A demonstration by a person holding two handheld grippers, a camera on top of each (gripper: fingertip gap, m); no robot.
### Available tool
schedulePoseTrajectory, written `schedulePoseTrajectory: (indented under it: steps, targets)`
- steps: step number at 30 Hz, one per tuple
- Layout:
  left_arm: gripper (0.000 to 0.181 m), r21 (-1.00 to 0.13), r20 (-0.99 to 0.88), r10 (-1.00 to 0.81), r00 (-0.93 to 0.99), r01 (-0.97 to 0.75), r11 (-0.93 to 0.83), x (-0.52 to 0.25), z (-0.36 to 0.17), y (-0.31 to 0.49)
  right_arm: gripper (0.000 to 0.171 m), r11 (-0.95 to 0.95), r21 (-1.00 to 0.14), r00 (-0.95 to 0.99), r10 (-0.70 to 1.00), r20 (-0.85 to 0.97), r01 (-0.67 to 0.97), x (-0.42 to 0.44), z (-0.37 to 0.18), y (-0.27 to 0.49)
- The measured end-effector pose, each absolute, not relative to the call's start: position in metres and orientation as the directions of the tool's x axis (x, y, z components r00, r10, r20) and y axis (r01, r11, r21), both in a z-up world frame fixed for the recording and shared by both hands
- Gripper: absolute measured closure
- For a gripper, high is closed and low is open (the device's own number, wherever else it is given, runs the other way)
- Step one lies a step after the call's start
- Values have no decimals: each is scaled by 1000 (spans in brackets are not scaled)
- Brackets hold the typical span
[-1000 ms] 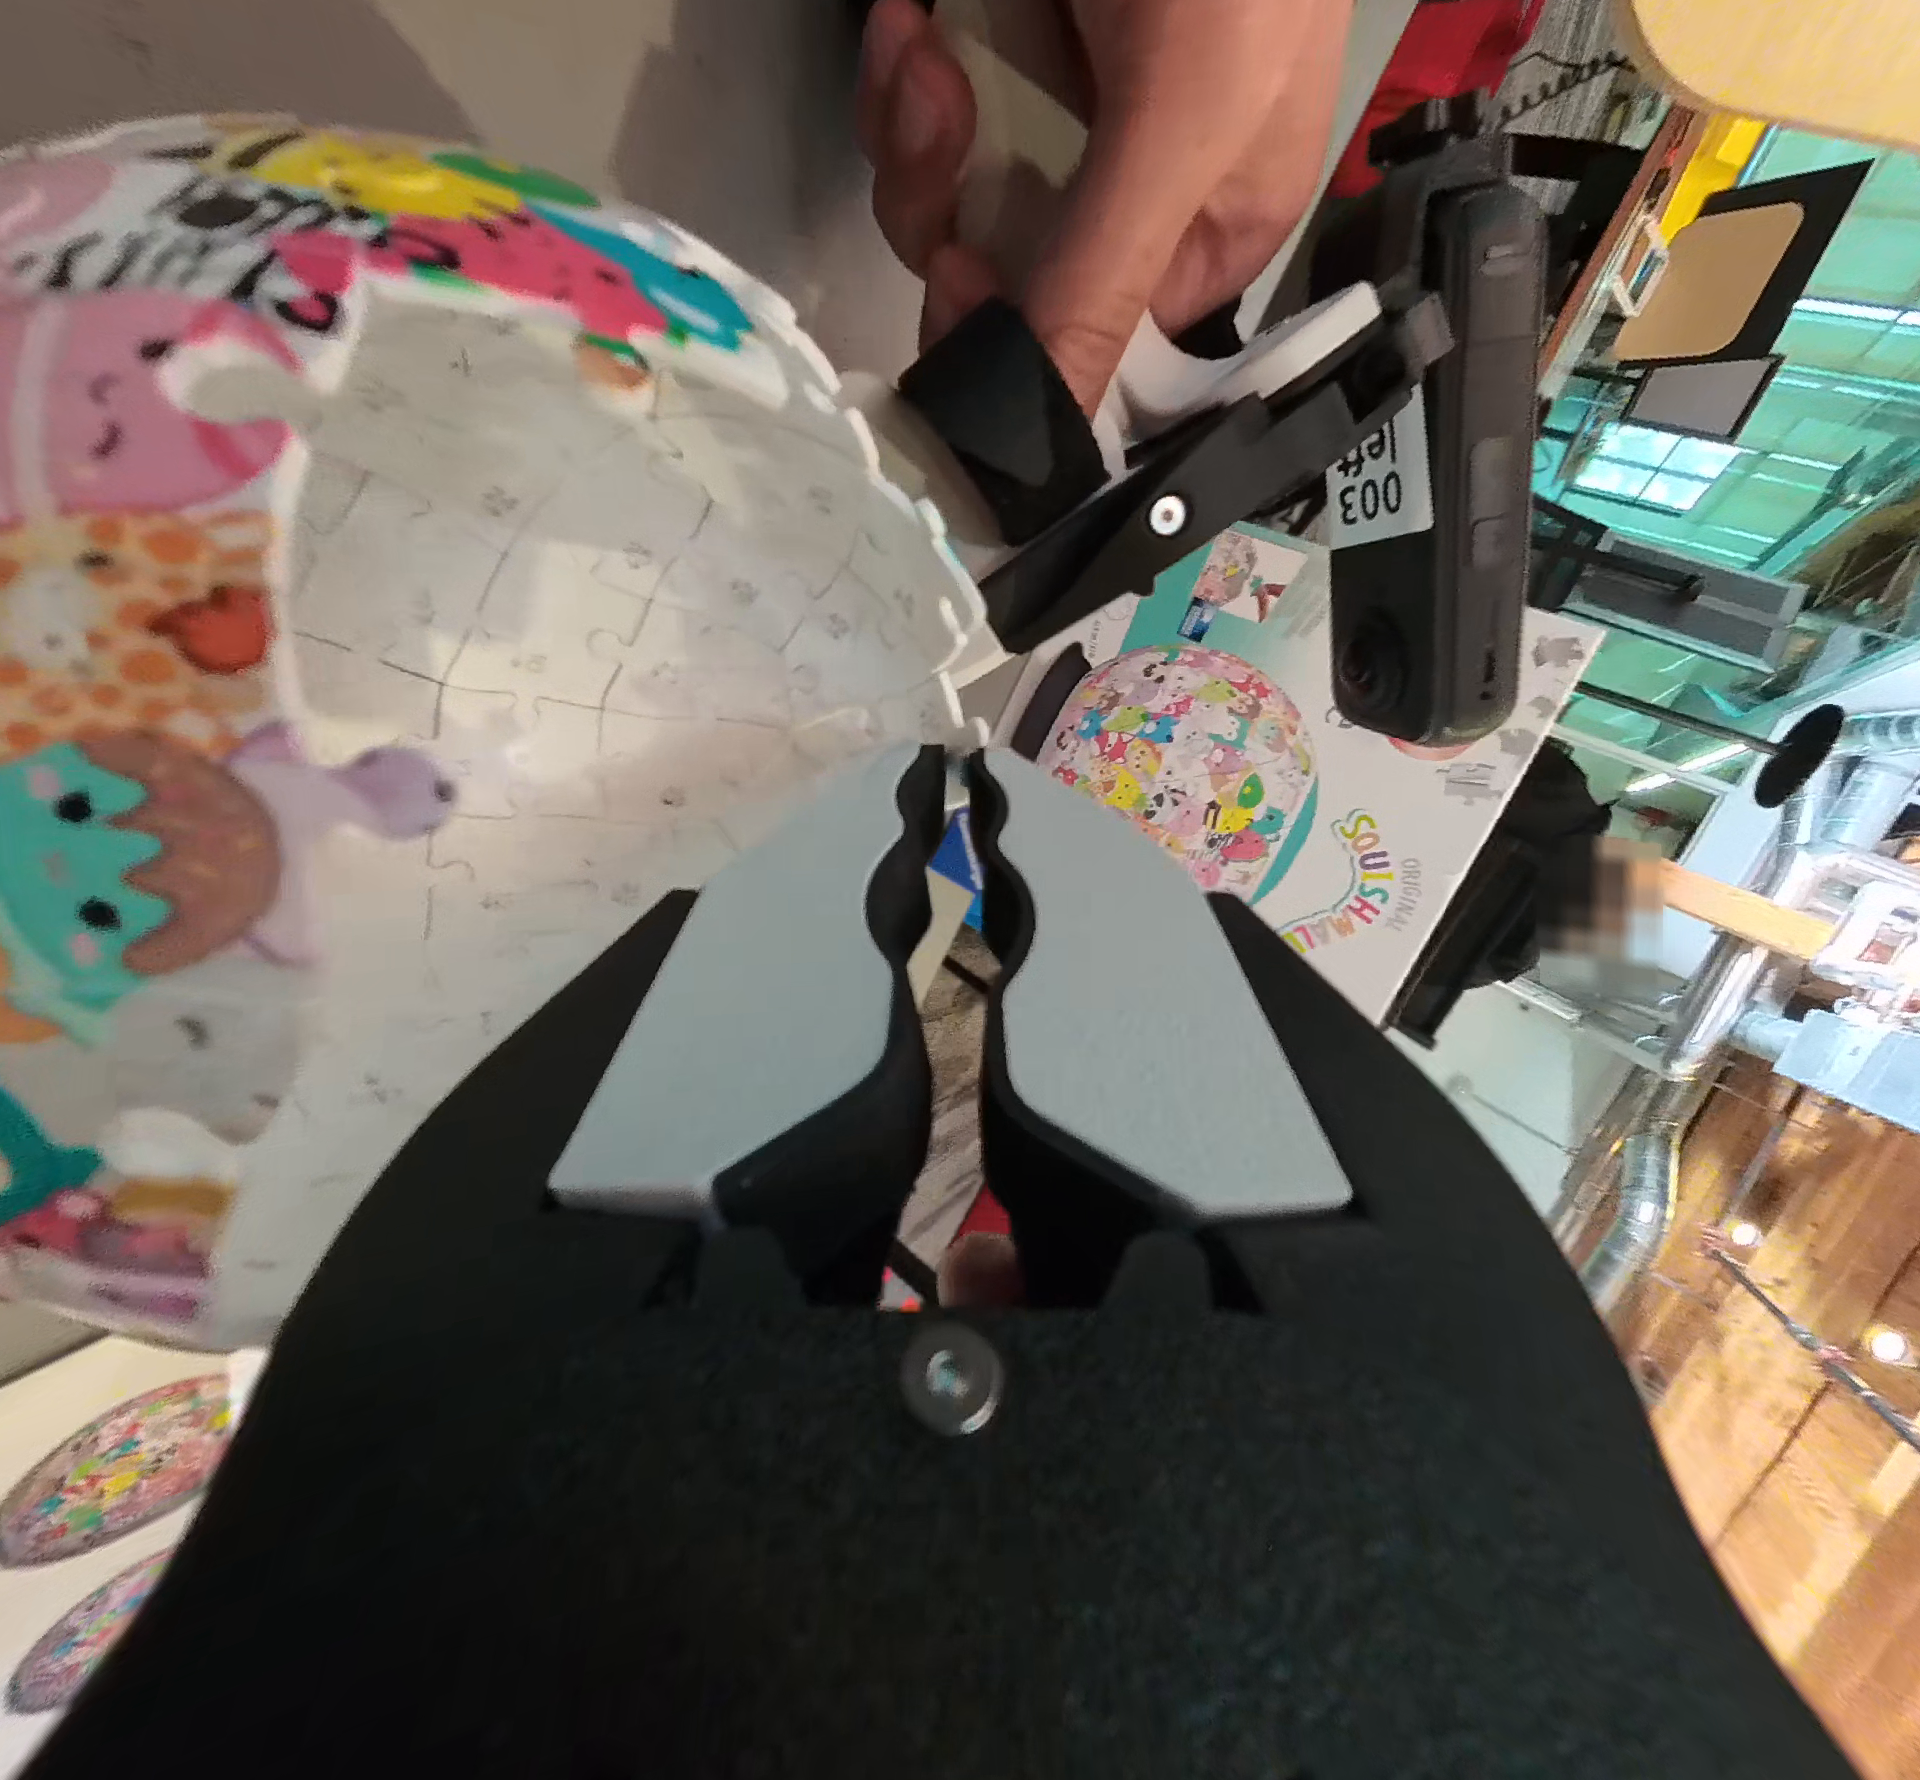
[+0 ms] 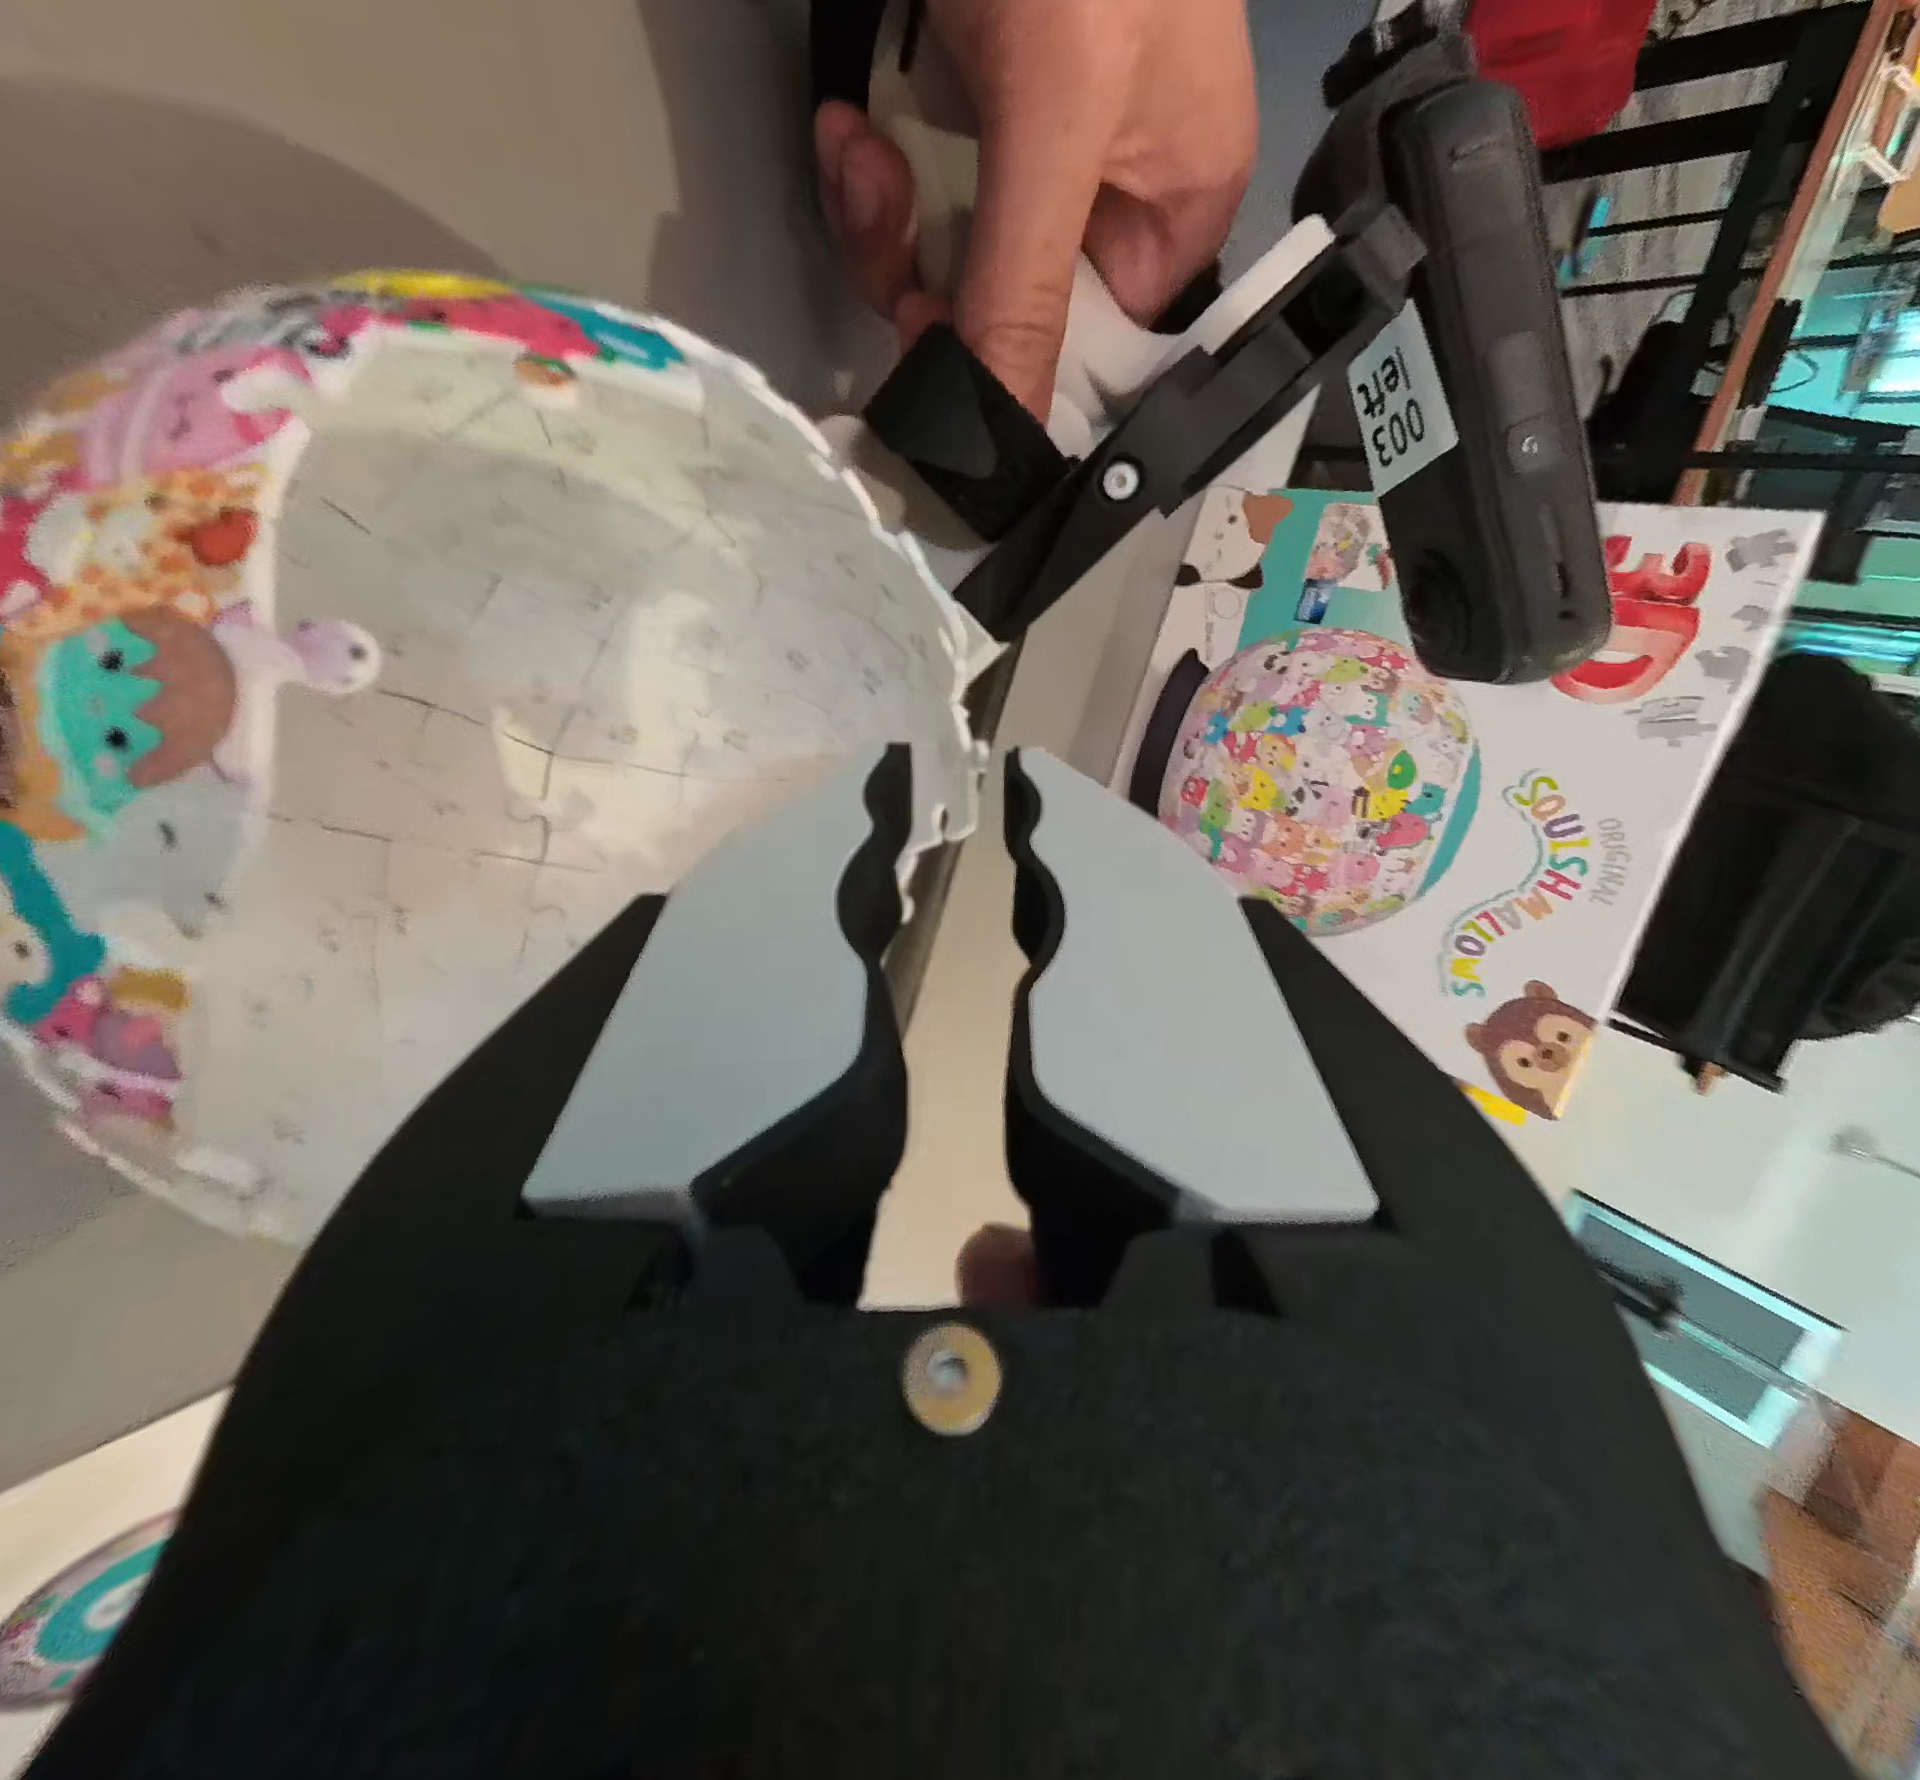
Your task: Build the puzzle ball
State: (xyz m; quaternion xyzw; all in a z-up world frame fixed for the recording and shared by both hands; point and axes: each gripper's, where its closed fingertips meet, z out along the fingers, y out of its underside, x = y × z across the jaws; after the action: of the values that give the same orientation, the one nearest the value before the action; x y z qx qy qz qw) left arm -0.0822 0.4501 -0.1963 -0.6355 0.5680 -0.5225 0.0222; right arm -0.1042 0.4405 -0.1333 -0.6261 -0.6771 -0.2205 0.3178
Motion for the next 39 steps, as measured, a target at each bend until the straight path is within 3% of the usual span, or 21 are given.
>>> schedulePoseTrajectory:
  steps: [7, 12, 15, 17, 19, 24, 29, 39]
  targets:
    - [162, -626, 638, -746, -192, -694, -357, -82, -195, 451, 151, 99, -114, 6, 729, 684, 989, -100, -136, 441]
    - [162, -641, 634, -747, -201, -676, -363, -82, -192, 452, 151, 77, -267, 116, 760, 639, 961, -95, -109, 443]
    - [162, -680, 616, -760, -207, -628, -379, -82, -187, 457, 144, -103, -351, 261, 860, 439, 931, -83, -106, 447]
    - [162, -720, 595, -777, -205, -565, -403, -83, -180, 463, 135, -223, -298, 315, 896, 314, 928, -76, -115, 444]
    - [162, -766, 574, -794, -200, -476, -433, -87, -169, 473, 140, -229, -299, 310, 915, 258, 926, -86, -122, 439]
    - [162, -821, 547, -819, -173, -304, -483, -102, -148, 497, 144, -247, -231, 311, 901, 303, 941, -85, -141, 439]
    - [162, -796, 592, -780, -202, -302, -525, -103, -146, 497, 147, -269, -150, 304, 898, 319, 952, -81, -155, 441]
    - [162, -798, 583, -784, -213, -331, -504, -102, -149, 491, 154, -239, -105, 259, 924, 281, 965, -90, -159, 448]
